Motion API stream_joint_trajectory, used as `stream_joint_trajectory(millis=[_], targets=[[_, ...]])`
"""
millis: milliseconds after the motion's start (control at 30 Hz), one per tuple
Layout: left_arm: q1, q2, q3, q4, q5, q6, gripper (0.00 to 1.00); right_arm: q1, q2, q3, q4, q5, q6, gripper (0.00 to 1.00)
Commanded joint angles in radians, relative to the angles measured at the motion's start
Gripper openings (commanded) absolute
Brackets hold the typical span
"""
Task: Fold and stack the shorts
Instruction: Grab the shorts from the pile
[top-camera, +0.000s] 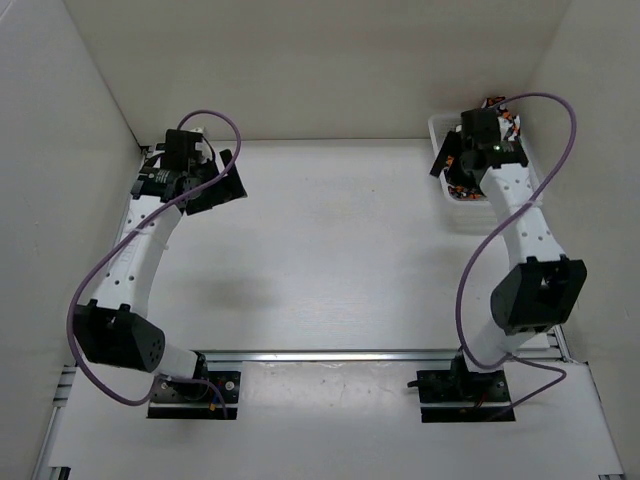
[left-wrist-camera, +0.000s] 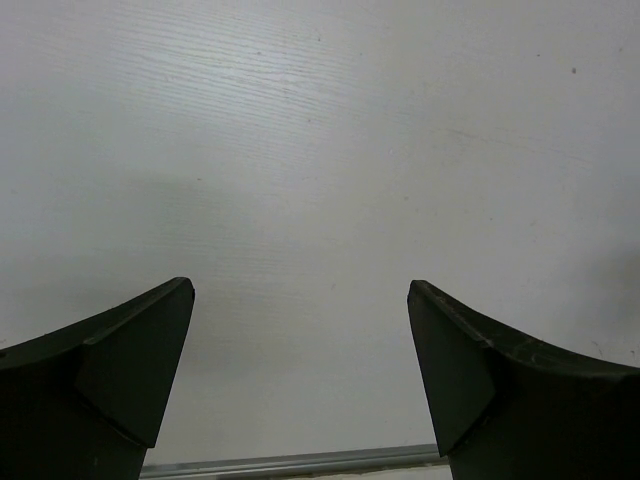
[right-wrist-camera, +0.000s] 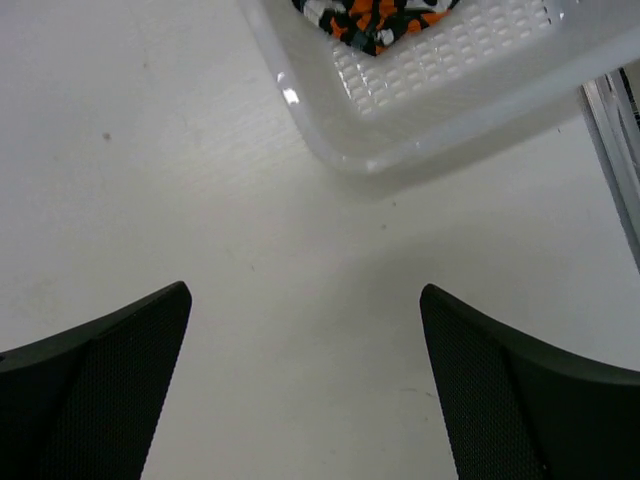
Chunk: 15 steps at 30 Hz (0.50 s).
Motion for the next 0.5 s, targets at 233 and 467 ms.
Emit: stream_joint_trajectory(millis=[233,467], targets=[[-0.006,0.034,0.048,0.016,-0.018,0.025,0.99,-0.224,0.493,0.539,-0.002,-0.061,0.033,0.99],[-0.015,0.143,0.075,0.016,-0.041,0.037,0.99,-0.303,0.890,0.947,0.071,-0.114,0.056,0.99]])
